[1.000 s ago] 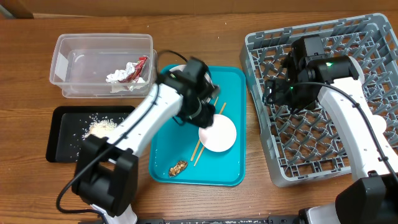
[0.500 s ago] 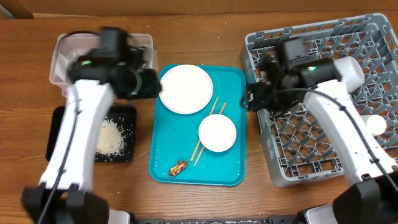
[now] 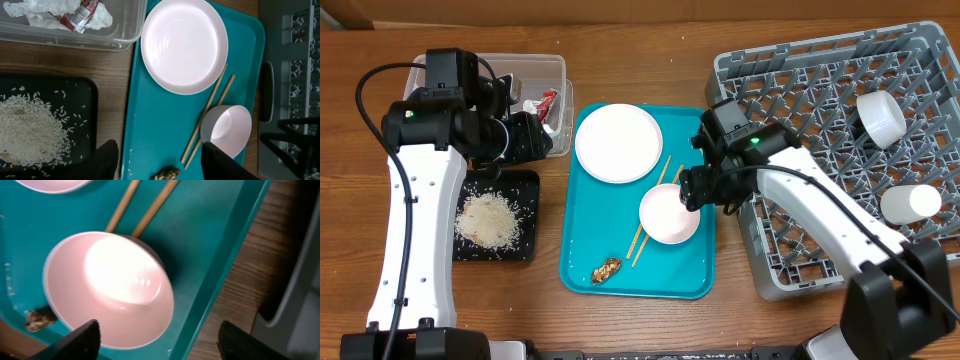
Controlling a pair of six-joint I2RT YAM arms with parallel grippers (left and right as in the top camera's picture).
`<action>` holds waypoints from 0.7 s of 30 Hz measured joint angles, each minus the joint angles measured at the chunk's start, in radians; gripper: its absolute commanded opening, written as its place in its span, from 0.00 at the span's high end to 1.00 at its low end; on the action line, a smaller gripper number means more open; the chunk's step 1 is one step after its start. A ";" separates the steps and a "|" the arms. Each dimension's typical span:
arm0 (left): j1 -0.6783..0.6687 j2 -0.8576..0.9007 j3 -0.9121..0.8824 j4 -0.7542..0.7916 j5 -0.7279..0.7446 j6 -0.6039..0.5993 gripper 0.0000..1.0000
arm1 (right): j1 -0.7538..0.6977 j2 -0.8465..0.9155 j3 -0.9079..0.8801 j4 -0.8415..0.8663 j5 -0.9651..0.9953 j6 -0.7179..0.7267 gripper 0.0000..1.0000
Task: Sort waste into correct bins and load items into the dishwasher
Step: 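Reach the right gripper to the empty bowl and grasp its rim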
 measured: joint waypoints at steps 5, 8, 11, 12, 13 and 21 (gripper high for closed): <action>0.000 0.000 0.000 0.000 0.000 0.000 0.44 | 0.001 0.086 -0.018 0.011 0.001 0.007 0.44; 0.000 0.000 0.000 0.000 0.000 0.000 0.44 | 0.009 0.115 -0.019 0.027 0.000 0.012 0.51; 0.000 0.000 0.000 0.000 0.000 0.000 0.43 | 0.018 0.124 -0.019 0.041 -0.003 0.012 0.60; 0.000 0.000 0.000 0.000 0.000 0.000 0.43 | 0.019 0.126 -0.019 0.043 -0.004 0.013 0.62; 0.000 0.000 0.000 0.000 0.000 0.000 0.42 | 0.021 0.127 -0.019 0.045 -0.005 0.015 0.64; 0.000 0.000 0.000 0.000 0.000 0.000 0.42 | 0.020 0.130 -0.019 0.042 -0.006 0.015 0.68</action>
